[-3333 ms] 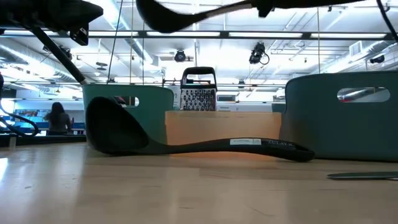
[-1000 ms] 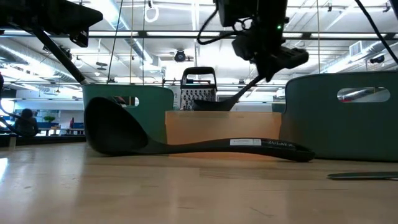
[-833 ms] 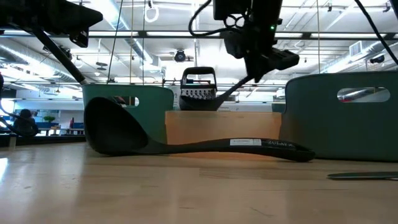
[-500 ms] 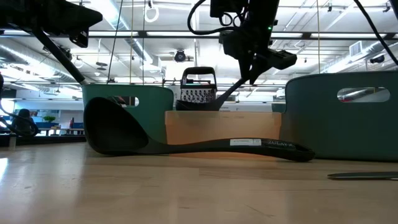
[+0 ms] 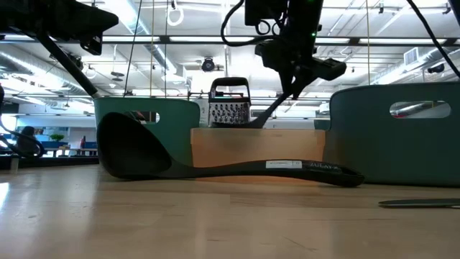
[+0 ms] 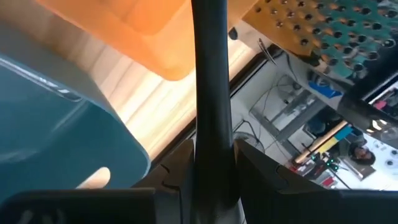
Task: Pick & Place Kitchen Items
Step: Put the bottom black serving spoon into the orange bin
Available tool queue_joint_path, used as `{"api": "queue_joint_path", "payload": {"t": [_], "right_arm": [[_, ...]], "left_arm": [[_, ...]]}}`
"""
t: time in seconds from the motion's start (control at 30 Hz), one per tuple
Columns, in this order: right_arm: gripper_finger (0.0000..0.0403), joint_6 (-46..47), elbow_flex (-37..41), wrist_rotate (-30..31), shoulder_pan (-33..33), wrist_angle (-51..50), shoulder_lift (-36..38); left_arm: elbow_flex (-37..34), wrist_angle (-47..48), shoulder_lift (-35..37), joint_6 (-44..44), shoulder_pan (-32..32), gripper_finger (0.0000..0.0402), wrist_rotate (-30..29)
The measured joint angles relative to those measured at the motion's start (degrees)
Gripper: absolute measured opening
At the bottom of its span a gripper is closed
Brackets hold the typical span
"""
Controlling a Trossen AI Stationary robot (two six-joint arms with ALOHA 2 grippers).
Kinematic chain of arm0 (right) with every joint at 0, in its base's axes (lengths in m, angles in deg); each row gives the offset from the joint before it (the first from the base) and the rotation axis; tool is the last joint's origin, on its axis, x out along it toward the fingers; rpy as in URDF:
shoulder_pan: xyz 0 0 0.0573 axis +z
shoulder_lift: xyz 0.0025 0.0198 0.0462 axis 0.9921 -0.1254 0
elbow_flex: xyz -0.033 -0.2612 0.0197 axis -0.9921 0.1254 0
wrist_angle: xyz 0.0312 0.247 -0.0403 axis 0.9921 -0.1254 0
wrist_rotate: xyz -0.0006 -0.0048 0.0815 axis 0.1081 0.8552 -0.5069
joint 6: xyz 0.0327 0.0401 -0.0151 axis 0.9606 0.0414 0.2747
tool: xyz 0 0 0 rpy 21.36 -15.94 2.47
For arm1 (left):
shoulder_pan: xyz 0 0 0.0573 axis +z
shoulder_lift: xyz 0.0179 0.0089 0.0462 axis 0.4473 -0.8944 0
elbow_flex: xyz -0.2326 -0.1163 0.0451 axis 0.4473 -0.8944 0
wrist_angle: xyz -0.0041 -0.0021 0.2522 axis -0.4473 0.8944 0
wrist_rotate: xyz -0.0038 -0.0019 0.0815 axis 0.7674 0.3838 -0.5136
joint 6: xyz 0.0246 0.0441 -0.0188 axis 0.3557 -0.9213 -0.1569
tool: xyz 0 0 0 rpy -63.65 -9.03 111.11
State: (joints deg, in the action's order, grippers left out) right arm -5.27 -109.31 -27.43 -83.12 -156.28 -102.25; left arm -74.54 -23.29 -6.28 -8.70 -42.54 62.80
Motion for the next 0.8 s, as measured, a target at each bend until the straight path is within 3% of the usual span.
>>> {"api": "queue_joint_path", "payload": {"t": [0.37, 0.8], "right_arm": [[0.0100, -1.5, 0.0, -5.2, 0.2, 4.4, -0.1], [0.0100, 0.3, 0.1, -4.4, 0.0, 4.0, -4.9]], "left_arm": [[0.0, 0.0, 0.0, -0.6, 0.0, 0.0012, 0.0], [0.0, -0.1, 0.0, 0.0, 0.0, 0.0012, 0.0]]}}
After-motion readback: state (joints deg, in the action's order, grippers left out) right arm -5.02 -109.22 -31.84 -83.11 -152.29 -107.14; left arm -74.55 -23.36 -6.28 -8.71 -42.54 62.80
